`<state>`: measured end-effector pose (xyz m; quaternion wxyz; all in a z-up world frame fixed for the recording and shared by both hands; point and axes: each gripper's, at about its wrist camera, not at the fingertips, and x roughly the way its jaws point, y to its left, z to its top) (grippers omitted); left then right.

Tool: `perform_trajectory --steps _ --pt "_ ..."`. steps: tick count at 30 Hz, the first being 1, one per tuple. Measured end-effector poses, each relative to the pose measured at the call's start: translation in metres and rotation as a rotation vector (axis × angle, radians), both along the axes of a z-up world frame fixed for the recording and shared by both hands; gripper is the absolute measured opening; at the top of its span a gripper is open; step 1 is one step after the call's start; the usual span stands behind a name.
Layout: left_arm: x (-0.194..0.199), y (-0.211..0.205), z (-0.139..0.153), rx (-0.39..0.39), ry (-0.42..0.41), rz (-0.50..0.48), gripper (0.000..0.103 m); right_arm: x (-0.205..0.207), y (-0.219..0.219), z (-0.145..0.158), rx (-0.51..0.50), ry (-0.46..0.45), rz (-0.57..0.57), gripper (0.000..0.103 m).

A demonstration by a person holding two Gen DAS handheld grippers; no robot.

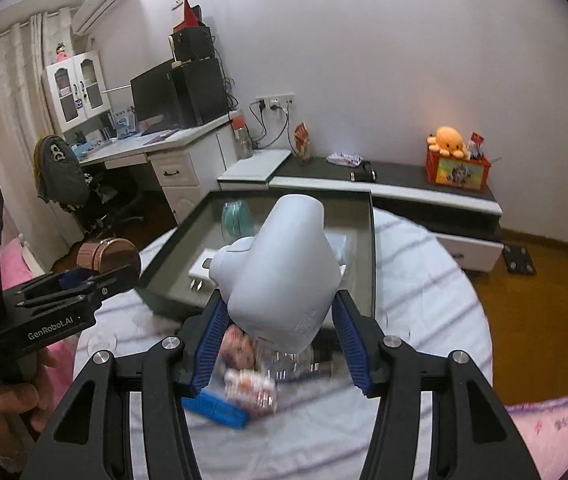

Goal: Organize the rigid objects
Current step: 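Carry the device and cylinder over the tray and open both tools, then raise both open tools away from the tray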

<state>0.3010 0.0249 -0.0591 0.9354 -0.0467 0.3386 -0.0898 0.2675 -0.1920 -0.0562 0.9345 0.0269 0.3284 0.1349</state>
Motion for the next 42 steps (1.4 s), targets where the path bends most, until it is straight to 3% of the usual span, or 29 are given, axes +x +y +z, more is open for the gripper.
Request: perform_trajectory --steps 10,26,27,28,30,31,34,36,42 --pt "0.055 -0.02 -0.001 0.043 0.001 -0.009 0.057 0.058 -0.002 -0.004 -0.004 0.03 -0.009 0.055" --pt "0.114 -0.04 -0.053 0.09 0.134 -0.017 0.058 0.122 0.001 -0.062 -0.051 0.202 -0.013 0.055" --pt "0.115 -0.041 -0.054 0.103 0.135 -0.013 0.061 0.124 0.002 -0.065 -0.055 0.212 -0.015 0.055" --pt "0.115 -0.042 -0.054 0.103 0.141 -0.018 0.071 0.124 0.003 -0.066 -0.058 0.218 -0.018 0.056" --pt "0.111 -0.04 -0.05 0.106 0.122 -0.002 0.087 0.123 0.002 -0.068 -0.053 0.222 -0.02 0.067" --pt "0.107 -0.039 -0.045 0.106 0.099 0.007 0.093 0.121 0.001 -0.067 -0.047 0.221 -0.021 0.082" --pt "0.095 -0.031 -0.033 0.091 0.05 0.036 0.102 0.112 -0.002 -0.06 -0.031 0.206 -0.019 0.087" --pt "0.084 -0.021 -0.023 0.063 0.029 0.062 0.103 0.107 -0.006 -0.055 -0.011 0.192 -0.028 0.101" --pt "0.035 0.012 0.008 -0.002 -0.042 0.125 0.103 0.072 -0.022 -0.027 0.116 0.111 -0.062 0.103"
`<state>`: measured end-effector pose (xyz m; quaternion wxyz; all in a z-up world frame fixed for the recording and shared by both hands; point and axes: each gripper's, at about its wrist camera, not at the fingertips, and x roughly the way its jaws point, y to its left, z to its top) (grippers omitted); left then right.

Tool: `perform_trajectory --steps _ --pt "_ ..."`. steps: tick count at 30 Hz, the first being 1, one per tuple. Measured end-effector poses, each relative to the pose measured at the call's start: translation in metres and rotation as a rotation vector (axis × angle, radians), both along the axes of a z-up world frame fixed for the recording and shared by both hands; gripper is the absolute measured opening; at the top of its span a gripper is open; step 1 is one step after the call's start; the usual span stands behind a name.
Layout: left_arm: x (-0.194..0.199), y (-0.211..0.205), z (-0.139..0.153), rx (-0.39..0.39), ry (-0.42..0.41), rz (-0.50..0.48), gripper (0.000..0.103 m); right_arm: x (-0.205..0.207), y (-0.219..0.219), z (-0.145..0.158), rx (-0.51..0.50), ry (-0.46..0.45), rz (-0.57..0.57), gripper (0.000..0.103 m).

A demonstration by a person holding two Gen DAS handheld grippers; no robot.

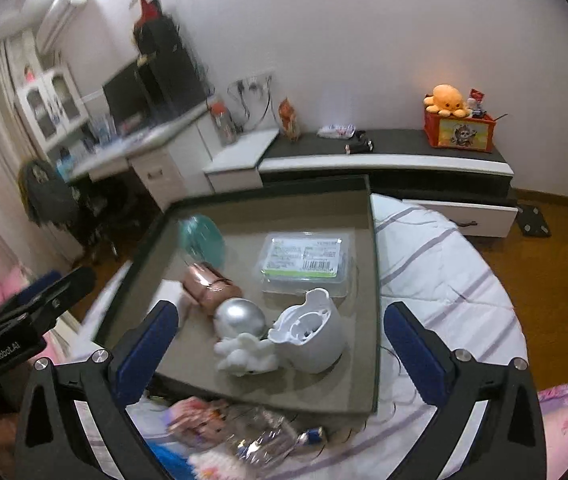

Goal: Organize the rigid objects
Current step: 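Raise both open tools away from the tray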

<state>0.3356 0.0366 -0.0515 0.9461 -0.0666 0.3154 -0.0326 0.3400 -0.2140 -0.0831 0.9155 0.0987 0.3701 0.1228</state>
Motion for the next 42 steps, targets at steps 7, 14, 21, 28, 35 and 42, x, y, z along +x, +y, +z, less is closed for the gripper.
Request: perform_trajectory --steps 7,14,21,28,35,42 --pt "-0.056 0.022 0.022 0.01 -0.035 0.049 0.103 -0.058 -0.004 0.039 0.027 -0.088 -0.052 0.103" --pt "-0.111 0.027 0.021 0.004 -0.019 0.062 0.103 -0.125 -0.002 0.064 0.007 -0.171 -0.091 0.103" --pt "-0.159 0.021 0.008 -0.003 0.0 0.044 0.103 -0.177 -0.009 0.047 -0.016 -0.155 -0.123 0.103" --pt "-0.179 0.006 -0.012 -0.003 0.053 0.014 0.103 -0.201 -0.01 0.015 -0.029 -0.074 -0.106 0.103" --pt "-0.183 -0.001 -0.017 0.006 0.067 0.004 0.103 -0.206 -0.012 0.009 -0.026 -0.066 -0.097 0.103" --pt "-0.179 0.003 -0.025 0.004 0.092 0.016 0.103 -0.205 -0.004 0.006 -0.031 -0.052 -0.078 0.103"
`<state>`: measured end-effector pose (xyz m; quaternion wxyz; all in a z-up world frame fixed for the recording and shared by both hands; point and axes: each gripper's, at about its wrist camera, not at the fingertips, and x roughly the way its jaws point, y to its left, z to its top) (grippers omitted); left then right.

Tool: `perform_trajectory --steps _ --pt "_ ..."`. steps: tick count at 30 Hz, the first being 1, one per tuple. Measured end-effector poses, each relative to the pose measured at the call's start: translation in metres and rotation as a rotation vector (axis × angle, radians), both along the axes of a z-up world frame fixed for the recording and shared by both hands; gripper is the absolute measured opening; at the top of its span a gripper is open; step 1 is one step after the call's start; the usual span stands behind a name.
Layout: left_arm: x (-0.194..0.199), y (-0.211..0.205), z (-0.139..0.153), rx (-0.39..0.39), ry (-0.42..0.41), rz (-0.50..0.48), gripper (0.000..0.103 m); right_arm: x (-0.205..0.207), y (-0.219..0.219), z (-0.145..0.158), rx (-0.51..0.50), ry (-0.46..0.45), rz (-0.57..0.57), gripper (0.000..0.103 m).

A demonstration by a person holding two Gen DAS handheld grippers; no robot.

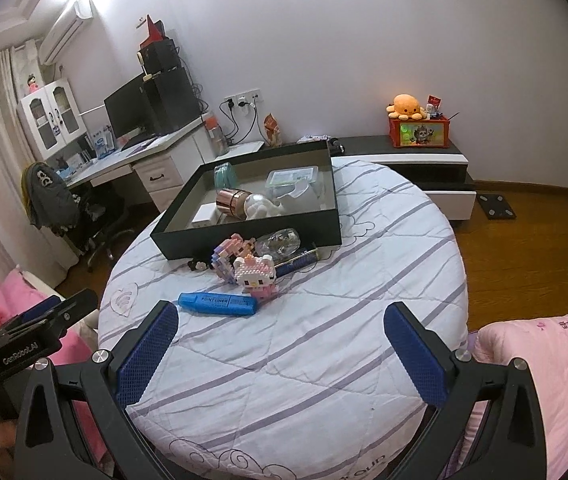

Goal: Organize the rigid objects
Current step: 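Raise both open tools away from the tray, then grasp the blue highlighter with the left tool while the right tool grasps the pink Hello Kitty block figure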

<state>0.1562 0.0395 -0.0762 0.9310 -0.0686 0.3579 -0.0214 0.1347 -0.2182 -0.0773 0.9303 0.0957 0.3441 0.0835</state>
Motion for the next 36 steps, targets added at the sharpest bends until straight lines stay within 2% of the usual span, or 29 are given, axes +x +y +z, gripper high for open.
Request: perform_trajectory --steps 8,16,24,29,36 --pt "0.005 -0.006 -0.011 0.012 0.025 -0.013 0.103 0.009 0.005 -0.006 -0.003 0.027 0.012 0.103" --pt "0.022 -0.03 -0.034 0.049 0.067 -0.045 0.103 0.03 0.009 -0.019 0.0 0.07 0.02 0.103" --pt "0.055 -0.058 -0.06 0.111 0.122 -0.065 0.103 0.072 0.02 -0.044 0.008 0.142 0.058 0.103" --pt "0.074 -0.075 -0.08 0.122 0.172 -0.086 0.103 0.098 0.02 -0.06 0.021 0.186 0.071 0.103" --pt "0.097 -0.09 -0.102 0.124 0.222 -0.093 0.103 0.126 0.022 -0.081 0.007 0.253 0.104 0.096"
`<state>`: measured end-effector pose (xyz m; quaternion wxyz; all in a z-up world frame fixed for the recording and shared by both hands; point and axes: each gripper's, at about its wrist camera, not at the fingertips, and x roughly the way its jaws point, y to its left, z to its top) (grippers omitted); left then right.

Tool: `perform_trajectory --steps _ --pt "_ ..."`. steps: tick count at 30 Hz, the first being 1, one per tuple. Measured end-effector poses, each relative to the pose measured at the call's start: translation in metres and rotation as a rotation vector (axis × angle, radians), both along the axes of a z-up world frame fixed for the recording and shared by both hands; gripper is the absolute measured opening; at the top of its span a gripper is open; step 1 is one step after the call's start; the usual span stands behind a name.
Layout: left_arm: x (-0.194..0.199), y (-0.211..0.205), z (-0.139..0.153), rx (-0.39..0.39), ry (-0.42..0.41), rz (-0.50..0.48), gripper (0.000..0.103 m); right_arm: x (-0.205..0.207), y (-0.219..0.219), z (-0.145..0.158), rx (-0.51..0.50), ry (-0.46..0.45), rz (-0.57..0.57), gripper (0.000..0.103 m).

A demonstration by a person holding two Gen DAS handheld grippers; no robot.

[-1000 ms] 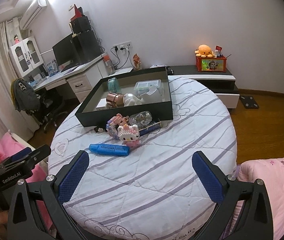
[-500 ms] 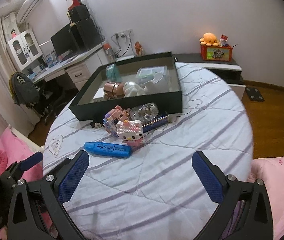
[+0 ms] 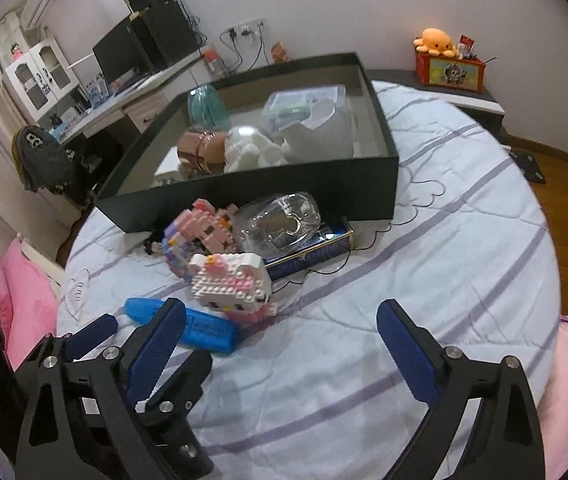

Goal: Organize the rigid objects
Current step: 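Grasp the blue highlighter with the left tool while the right tool grasps the pink Hello Kitty block figure, then lift the highlighter and Hello Kitty figure with both tools toward the tray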

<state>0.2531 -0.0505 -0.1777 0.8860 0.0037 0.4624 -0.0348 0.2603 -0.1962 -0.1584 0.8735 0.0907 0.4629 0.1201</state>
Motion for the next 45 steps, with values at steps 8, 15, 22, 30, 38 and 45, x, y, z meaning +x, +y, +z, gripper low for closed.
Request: perform_trajectory --steps 8,15,22,30,38,45 --pt "0.011 0.0 -0.003 -0.02 -0.014 -0.001 0.103 0.018 0.016 -0.016 -0.007 0.028 0.059 0.074" --pt "0.01 0.001 -0.003 -0.011 -0.024 -0.012 0.088 0.016 0.017 -0.018 0.039 0.011 0.085 0.038" --pt "0.002 0.015 0.001 -0.014 -0.043 -0.02 0.059 0.008 0.008 -0.018 0.063 0.001 0.07 0.025" --pt "-0.003 0.032 0.004 -0.055 -0.037 -0.021 0.034 -0.003 -0.002 -0.013 0.082 -0.013 0.054 0.024" --pt "-0.009 0.033 0.01 -0.094 -0.045 -0.051 0.026 -0.014 -0.009 -0.007 0.087 -0.022 0.041 0.022" --pt "-0.002 0.027 0.015 -0.08 -0.053 -0.07 0.03 -0.014 -0.006 -0.008 0.072 -0.017 0.052 0.022"
